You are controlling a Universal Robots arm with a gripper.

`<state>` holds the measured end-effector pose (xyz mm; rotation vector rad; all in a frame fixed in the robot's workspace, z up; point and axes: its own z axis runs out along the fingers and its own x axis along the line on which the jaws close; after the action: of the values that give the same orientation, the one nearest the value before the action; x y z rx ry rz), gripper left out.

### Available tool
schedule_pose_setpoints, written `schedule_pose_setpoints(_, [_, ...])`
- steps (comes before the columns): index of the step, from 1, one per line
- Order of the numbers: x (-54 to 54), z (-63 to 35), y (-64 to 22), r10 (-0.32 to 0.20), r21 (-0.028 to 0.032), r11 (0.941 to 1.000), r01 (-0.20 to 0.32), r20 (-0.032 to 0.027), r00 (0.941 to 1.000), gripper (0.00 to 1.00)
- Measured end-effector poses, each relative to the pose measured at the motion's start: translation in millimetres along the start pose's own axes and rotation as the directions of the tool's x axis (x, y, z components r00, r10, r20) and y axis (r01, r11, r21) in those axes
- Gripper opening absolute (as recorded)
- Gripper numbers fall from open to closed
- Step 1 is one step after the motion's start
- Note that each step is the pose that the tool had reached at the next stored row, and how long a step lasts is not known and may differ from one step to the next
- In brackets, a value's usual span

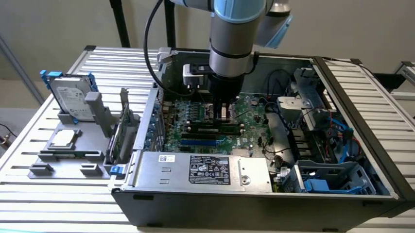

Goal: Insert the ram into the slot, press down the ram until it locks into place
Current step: 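Press down the ram until it locks into place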

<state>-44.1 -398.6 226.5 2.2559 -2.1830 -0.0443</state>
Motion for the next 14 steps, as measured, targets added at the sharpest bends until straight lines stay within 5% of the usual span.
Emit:
schedule_pose_setpoints(3, [0.0, 0.5, 0.0, 0.001, 0.0004, 1.0, -0.001, 0.0004, 1.0, 0.1])
schedule_pose_setpoints(10, [-0.4, -23.0, -1.4, 0.005, -0.0023, 1.0, -0.005, 0.0008, 1.0, 0.1])
schedule_pose_setpoints(14, [-0.5, -25.3, -1.4, 0.005, -0.0022, 1.0, -0.005, 0.0011, 1.0, 0.1])
